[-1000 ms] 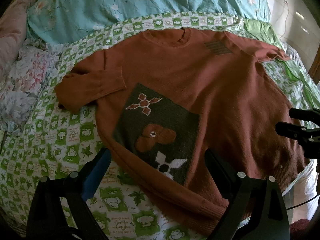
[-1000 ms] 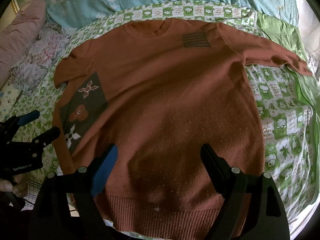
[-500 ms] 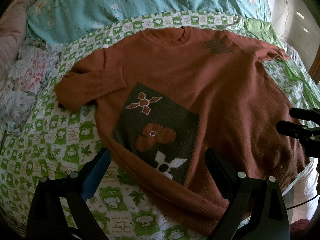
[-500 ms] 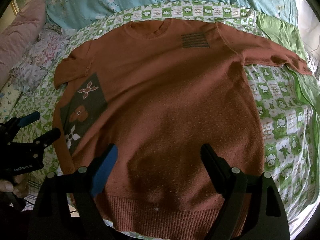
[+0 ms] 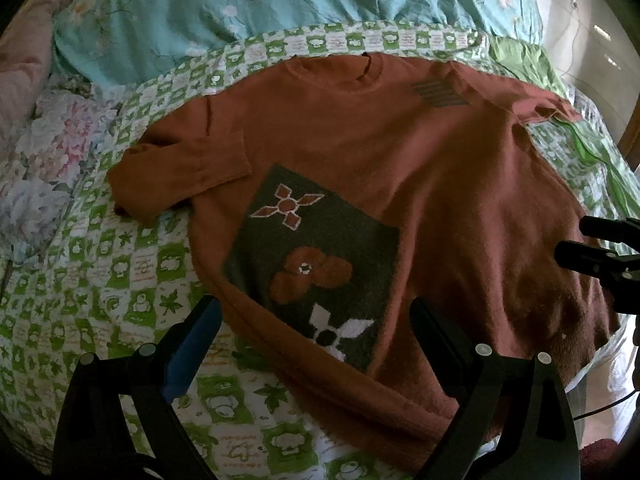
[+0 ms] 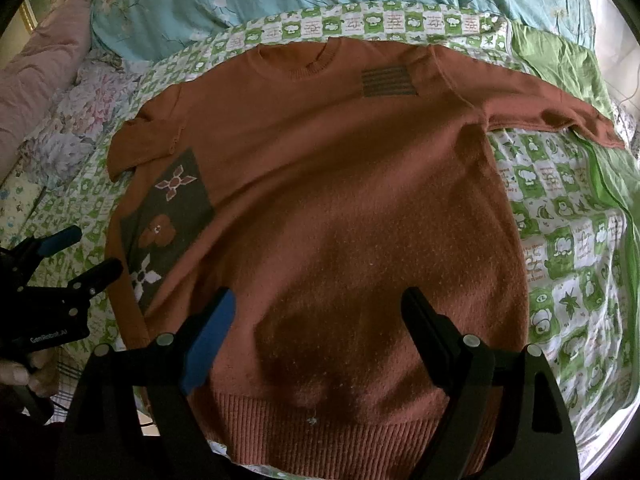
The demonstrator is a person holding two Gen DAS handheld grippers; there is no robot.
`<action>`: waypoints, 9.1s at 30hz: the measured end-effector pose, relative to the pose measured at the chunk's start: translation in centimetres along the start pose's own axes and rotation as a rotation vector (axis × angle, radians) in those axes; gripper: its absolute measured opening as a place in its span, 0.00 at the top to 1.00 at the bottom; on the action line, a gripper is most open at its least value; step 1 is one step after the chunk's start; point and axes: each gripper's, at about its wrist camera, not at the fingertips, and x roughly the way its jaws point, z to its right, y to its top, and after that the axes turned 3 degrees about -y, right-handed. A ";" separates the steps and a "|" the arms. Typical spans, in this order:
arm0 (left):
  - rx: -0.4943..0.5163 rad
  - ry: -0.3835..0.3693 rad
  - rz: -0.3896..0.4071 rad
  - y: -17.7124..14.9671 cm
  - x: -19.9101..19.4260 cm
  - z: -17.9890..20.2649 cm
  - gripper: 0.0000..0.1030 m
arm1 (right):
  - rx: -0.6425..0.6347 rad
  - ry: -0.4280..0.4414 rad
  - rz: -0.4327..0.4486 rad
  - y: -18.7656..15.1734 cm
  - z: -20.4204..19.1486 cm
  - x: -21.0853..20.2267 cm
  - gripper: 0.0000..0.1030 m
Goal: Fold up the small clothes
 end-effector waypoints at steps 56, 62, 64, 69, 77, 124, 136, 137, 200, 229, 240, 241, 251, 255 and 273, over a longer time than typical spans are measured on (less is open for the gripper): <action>-0.181 0.080 -0.082 20.7 16.6 -1.8 0.06 | 0.851 -0.301 0.109 16.4 48.7 7.0 0.33; -0.168 0.058 -0.119 20.2 18.4 -0.8 0.06 | 0.852 -0.356 0.123 17.1 51.1 8.3 0.49; -0.172 0.045 -0.123 19.9 18.7 -0.7 0.06 | 0.856 -0.374 0.138 17.1 51.4 8.2 0.72; -0.185 0.023 -0.125 19.2 18.3 -0.8 0.06 | 0.854 -0.298 0.223 17.5 50.2 6.4 0.93; -0.208 -0.039 -0.091 16.9 14.9 -2.4 0.06 | 0.584 0.003 0.305 22.4 35.6 3.5 0.93; -0.405 -0.274 0.056 16.7 13.4 -9.6 0.91 | 0.429 0.425 0.070 17.8 12.9 8.0 0.45; -0.436 -0.206 0.023 15.4 14.1 -12.3 0.91 | 0.368 0.151 0.048 20.0 17.8 11.2 0.45; -0.428 -0.201 0.018 15.2 14.0 -12.4 0.91 | 0.350 0.148 0.034 20.7 17.8 12.2 0.44; -0.323 0.073 0.165 9.8 3.9 -20.6 0.99 | 0.170 0.362 -0.125 14.0 1.9 10.7 0.58; 0.040 -0.405 0.034 22.7 19.5 11.9 0.82 | 0.460 0.167 0.038 13.4 16.7 6.7 0.58; -0.051 -0.231 0.032 15.1 13.1 0.6 0.45 | 0.402 0.277 0.014 16.8 13.2 9.3 0.45; -0.069 -0.183 0.029 14.2 12.5 -1.0 0.44 | 0.405 0.284 0.012 17.4 12.9 9.8 0.43; -0.289 0.161 -0.106 7.1 15.0 -13.7 0.34 | 0.461 0.284 -0.057 20.9 12.1 15.8 0.72; -0.321 0.183 -0.068 8.8 15.3 -14.3 0.39 | 0.443 0.281 -0.052 22.6 12.0 15.9 0.93; -0.436 0.122 -0.078 9.0 15.5 -15.0 0.46 | 0.381 0.163 0.064 19.6 15.1 13.5 0.94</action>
